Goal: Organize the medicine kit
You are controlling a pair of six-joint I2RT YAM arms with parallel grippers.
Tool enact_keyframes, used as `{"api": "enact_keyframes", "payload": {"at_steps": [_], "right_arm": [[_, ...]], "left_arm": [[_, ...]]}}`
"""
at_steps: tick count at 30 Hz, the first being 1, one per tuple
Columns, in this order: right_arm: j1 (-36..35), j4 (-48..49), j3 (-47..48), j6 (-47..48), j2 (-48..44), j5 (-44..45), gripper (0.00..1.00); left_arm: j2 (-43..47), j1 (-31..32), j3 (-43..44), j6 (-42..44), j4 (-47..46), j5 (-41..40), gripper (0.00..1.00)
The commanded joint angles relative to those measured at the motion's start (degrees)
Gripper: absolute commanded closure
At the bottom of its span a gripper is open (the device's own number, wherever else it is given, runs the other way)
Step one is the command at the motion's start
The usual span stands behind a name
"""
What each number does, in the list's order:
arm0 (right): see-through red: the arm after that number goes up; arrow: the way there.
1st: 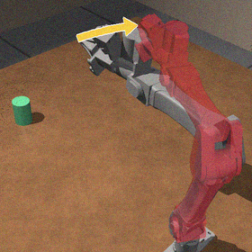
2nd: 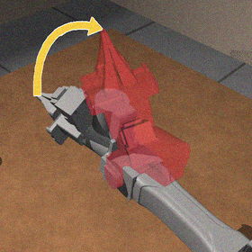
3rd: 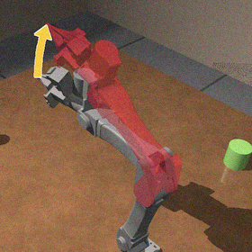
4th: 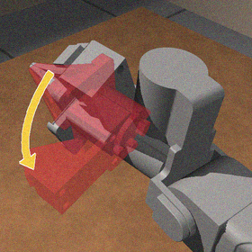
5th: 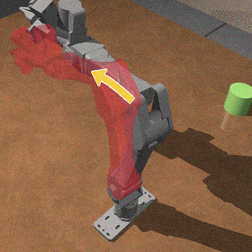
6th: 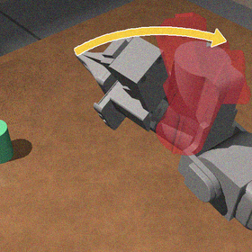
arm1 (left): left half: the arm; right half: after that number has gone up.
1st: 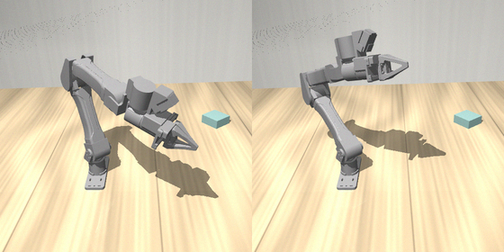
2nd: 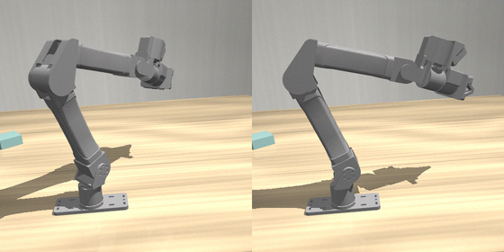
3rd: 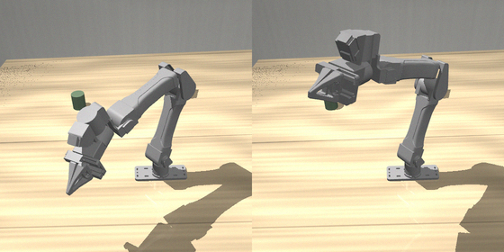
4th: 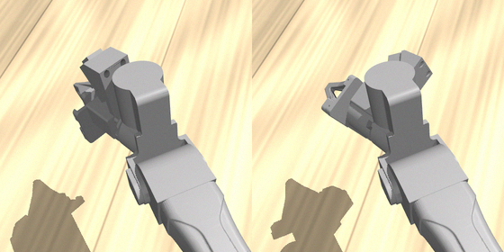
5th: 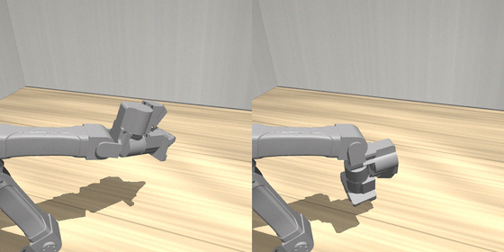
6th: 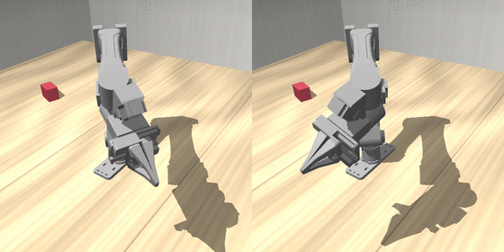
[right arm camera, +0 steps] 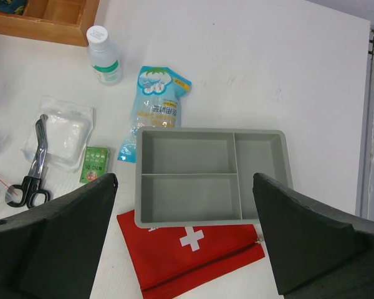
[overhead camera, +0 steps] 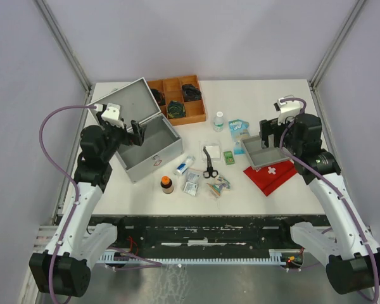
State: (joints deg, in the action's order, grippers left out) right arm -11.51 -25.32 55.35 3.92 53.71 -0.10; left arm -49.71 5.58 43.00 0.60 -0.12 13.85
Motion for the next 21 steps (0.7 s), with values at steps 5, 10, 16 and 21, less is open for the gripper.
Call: {"api": "enact_keyframes", "payload": {"at_steps": [5, 10, 16, 21], "right_arm": [[0.35, 1.57, -0.24, 0.03, -0.73, -1.01, 0.00], [0.48, 1.50, -0.31, 0.11, -0.90, -1.42, 0.00], [0.52, 1.21, -0.46, 1.71, -0.68, -1.21, 0.00], [0.51, -0.51, 1.20, 3.81, 0.74, 6.37, 0.00]], "left_arm": [[0.67, -0.32, 0.94, 2.12, -1.84, 0.98, 0.01], [0.65, -0.31, 0.94, 2.21, -1.82, 0.99, 0.01], [0.66, -0.33, 1.11, 2.53, -1.63, 1.09, 0.01], [0.55, -0.31, 1.21, 2.95, -1.38, 1.03, 0.01]]}}
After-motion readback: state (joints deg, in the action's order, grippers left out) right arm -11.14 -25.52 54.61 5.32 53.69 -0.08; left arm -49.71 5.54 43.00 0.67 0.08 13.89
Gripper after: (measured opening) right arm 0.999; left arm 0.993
